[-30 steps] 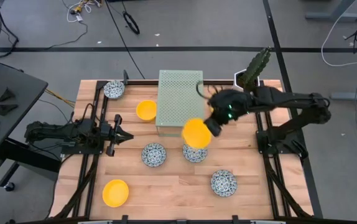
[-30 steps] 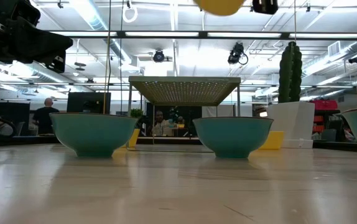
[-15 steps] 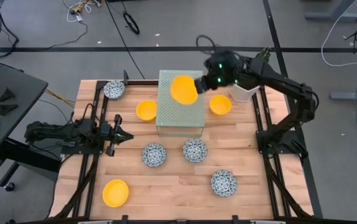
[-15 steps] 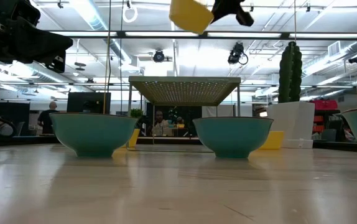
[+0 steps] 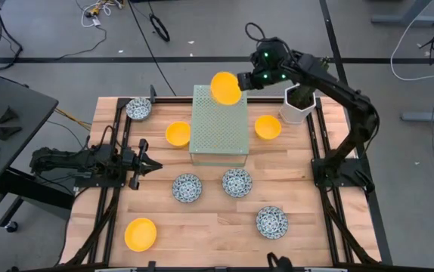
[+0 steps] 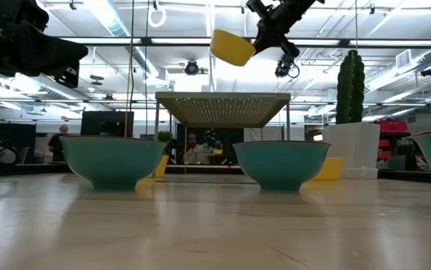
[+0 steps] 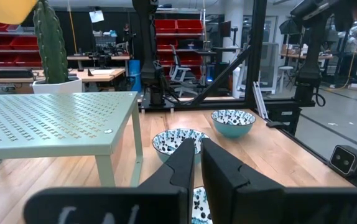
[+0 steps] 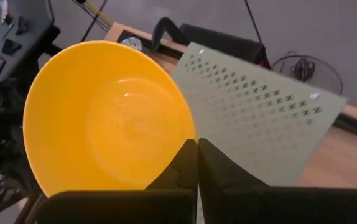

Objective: Pick & Place Mini bowls
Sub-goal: Put the yellow bowl on the shelf

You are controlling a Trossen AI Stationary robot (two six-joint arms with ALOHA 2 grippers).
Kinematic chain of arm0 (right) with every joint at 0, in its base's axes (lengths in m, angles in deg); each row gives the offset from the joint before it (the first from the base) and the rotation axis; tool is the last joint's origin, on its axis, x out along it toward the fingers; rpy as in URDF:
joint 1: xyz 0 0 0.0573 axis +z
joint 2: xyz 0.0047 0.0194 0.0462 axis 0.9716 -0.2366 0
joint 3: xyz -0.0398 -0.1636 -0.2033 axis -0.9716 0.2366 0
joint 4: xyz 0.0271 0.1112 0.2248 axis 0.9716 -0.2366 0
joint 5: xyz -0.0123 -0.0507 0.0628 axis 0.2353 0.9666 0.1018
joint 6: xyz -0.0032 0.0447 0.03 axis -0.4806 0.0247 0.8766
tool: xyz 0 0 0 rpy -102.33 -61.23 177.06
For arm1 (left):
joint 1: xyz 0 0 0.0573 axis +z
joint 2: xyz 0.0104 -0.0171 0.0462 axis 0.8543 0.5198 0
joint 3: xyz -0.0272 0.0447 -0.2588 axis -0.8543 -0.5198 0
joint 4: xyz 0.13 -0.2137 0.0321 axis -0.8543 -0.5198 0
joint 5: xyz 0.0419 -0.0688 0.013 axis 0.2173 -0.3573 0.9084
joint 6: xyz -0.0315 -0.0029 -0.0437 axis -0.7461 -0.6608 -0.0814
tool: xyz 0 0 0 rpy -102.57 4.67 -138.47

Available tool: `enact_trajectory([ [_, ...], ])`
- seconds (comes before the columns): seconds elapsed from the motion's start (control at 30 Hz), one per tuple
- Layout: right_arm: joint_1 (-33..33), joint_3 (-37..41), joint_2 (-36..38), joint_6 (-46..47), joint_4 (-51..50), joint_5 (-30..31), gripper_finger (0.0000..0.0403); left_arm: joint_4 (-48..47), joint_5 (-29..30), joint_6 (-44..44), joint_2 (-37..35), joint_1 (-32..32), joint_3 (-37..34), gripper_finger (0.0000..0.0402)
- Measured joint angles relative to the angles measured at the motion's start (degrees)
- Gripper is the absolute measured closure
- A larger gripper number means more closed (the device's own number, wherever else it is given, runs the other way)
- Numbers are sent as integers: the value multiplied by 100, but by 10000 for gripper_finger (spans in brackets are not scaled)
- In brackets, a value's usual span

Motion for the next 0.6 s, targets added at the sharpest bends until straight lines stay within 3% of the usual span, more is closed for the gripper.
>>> enact_trajectory([
  [0.23, -79, 0, 0, -345, -8, -147, 403, 0, 0, 0, 1, 0, 0, 367],
  [0.6, -81, 0, 0, -63, 212, -239, 403, 2, 0, 0, 1, -1, 0, 367],
])
